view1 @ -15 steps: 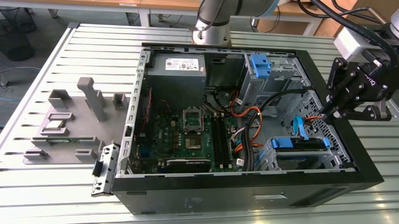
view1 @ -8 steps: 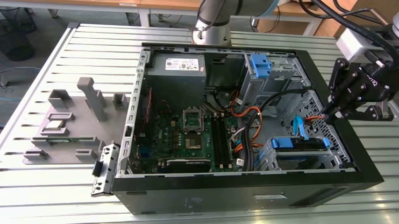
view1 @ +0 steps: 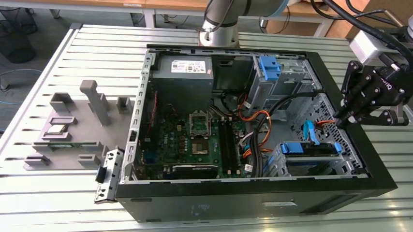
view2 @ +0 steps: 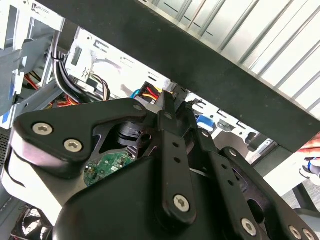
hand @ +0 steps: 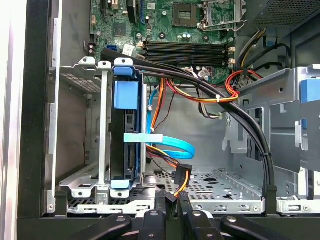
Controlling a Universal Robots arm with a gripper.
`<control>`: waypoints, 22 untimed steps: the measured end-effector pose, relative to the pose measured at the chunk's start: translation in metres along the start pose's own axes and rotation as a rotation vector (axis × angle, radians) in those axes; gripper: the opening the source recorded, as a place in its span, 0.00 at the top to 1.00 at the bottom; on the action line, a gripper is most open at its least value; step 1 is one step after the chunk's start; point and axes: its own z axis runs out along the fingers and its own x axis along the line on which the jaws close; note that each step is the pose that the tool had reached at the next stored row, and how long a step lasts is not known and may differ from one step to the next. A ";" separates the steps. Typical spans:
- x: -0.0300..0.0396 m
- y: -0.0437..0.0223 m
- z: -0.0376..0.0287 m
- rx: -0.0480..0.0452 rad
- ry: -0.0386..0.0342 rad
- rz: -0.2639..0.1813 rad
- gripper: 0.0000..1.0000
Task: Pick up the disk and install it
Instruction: 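Insert the second disk wire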
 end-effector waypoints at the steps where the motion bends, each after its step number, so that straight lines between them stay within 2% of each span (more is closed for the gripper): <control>1: 0.0000 0.0000 0.0000 0.0000 0.0000 0.000 0.76; 17: 0.0001 -0.0018 0.0009 -0.0001 0.0000 0.000 0.76; 19: 0.0001 -0.0018 0.0008 -0.0001 0.0004 0.000 0.82; 22: 0.0001 -0.0018 0.0010 0.0000 0.0000 0.000 0.82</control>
